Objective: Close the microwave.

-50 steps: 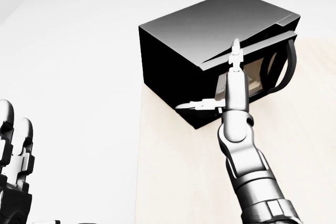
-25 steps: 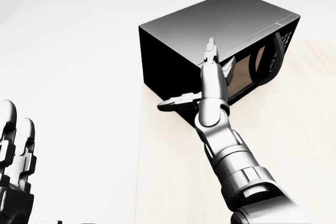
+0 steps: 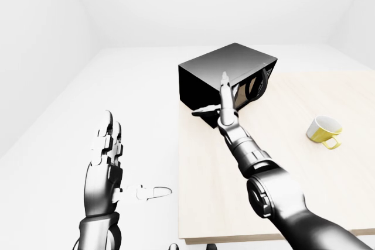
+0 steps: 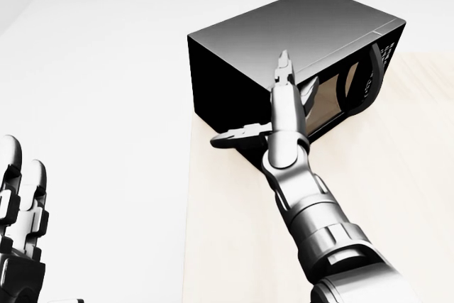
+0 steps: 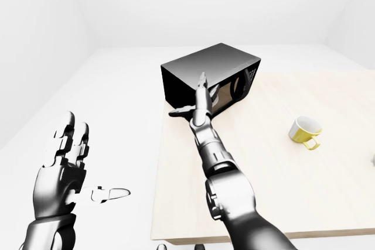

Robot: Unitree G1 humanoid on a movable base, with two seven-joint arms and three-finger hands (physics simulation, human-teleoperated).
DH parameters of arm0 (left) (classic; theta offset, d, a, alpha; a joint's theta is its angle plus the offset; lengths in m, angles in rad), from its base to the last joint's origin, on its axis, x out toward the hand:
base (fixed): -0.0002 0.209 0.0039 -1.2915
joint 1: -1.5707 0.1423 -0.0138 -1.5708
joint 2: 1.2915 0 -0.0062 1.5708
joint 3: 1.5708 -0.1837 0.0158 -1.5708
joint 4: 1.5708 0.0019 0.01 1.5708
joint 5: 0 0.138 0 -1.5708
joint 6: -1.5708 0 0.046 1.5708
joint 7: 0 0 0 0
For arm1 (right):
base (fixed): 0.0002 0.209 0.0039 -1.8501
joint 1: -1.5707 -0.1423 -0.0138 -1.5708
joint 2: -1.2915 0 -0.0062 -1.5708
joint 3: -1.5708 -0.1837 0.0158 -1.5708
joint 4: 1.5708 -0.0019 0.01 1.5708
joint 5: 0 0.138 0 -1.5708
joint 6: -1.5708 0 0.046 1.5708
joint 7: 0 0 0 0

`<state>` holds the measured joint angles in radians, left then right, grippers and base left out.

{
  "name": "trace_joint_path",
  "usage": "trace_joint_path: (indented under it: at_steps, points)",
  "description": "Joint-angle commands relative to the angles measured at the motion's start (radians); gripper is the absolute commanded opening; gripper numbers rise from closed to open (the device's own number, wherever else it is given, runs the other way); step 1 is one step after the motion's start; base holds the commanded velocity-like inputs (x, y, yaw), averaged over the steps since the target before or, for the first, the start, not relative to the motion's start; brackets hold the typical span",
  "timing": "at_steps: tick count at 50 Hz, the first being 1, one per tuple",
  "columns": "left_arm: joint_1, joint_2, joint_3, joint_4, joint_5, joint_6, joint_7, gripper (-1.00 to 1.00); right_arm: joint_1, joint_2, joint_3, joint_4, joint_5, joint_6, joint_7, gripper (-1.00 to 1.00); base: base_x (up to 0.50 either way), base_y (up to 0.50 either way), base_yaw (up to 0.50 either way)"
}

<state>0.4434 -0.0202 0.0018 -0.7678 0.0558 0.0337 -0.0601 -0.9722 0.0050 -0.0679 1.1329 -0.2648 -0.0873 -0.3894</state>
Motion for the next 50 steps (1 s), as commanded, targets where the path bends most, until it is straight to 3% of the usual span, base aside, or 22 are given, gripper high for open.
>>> trace_joint_path:
  at_steps: [1, 5, 7, 8, 10, 12, 18, 22, 25, 26, 27, 28, 29, 30, 32, 50]
  points:
    - [0.003, 0.0, -0.002, -0.001, 0.003, -0.003, 0.002, 1.0, 0.082, -0.078, 0.038, -0.281, 0.012, 0.0, 0.079, 1.0, 0.0, 0.0, 0.0]
    - [0.002, 0.0, -0.004, 0.002, 0.005, -0.003, 0.003, 1.0, 0.24, -0.08, 0.046, -0.599, -0.005, 0.012, 0.12, 1.0, 0.0, 0.0, 0.0]
    - [0.002, 0.001, -0.004, 0.002, 0.005, -0.003, 0.004, 1.0, 0.249, -0.078, 0.045, -0.622, -0.008, 0.024, 0.125, 1.0, 0.0, 0.0, 0.0]
    - [0.003, 0.001, -0.005, 0.002, 0.005, -0.004, 0.004, 1.0, 0.323, -0.077, 0.042, -0.775, -0.004, 0.087, 0.155, 1.0, 0.0, 0.0, 0.0]
    - [0.003, 0.001, -0.007, 0.002, 0.007, -0.005, 0.006, 1.0, 0.386, -0.072, 0.035, -0.905, 0.003, 0.142, 0.173, 1.0, 0.0, 0.0, 0.0]
    - [0.002, 0.003, -0.01, 0.006, 0.011, -0.006, 0.009, 1.0, 0.462, -0.067, 0.041, -1.042, -0.012, 0.175, 0.186, 1.0, 0.0, 0.0, 0.0]
    - [0.001, 0.002, -0.003, 0.003, 0.005, -0.002, 0.005, 1.0, 0.703, -0.044, 0.059, -1.419, -0.054, 0.175, 0.251, 1.0, 0.0, 0.0, 0.0]
    - [0.006, 0.002, -0.002, -0.004, 0.0, -0.003, 0.002, 1.0, 0.886, -0.021, 0.045, -1.569, 0.048, 0.175, 0.323, 1.0, 0.0, 0.0, 0.0]
    - [0.006, 0.001, 0.001, -0.002, -0.001, -0.004, 0.0, 1.0, 1.064, -0.012, 0.068, -1.691, 0.047, 0.175, 0.338, 1.0, 0.0, 0.0, 0.0]
    - [0.008, 0.0, 0.002, -0.004, -0.002, -0.005, -0.001, 1.0, 1.114, -0.01, 0.07, -1.716, 0.049, 0.159, 0.342, 1.0, 0.0, 0.0, 0.0]
    - [0.007, 0.0, 0.004, -0.004, -0.003, -0.004, -0.002, 1.0, 1.171, -0.006, 0.063, -1.725, 0.062, 0.115, 0.341, 1.0, 0.0, 0.0, 0.0]
    - [0.007, -0.001, 0.005, -0.004, -0.003, -0.004, -0.002, 1.0, 1.174, -0.005, 0.062, -1.725, 0.062, 0.112, 0.342, 1.0, 0.0, 0.0, 0.0]
    - [0.008, -0.002, 0.007, -0.006, -0.005, -0.004, -0.003, 1.0, 1.245, 0.003, 0.041, -1.707, 0.103, 0.06, 0.343, 1.0, 0.0, 0.0, 0.0]
    - [0.008, -0.002, 0.007, -0.006, -0.004, -0.004, -0.004, 1.0, 1.267, 0.004, 0.034, -1.682, 0.11, 0.027, 0.346, 1.0, 0.0, 0.0, 0.0]
    - [0.011, -0.004, 0.003, -0.004, -0.001, -0.008, -0.004, 1.0, 1.272, 0.009, 0.015, -1.777, 0.113, 0.087, 0.364, 1.0, 0.0, 0.0, 0.0]
    - [0.008, 0.0, -0.004, -0.004, 0.004, -0.004, 0.003, 1.0, 1.267, 0.016, 0.033, -1.744, 0.083, 0.069, 0.366, 1.0, 0.0, 0.0, 0.0]
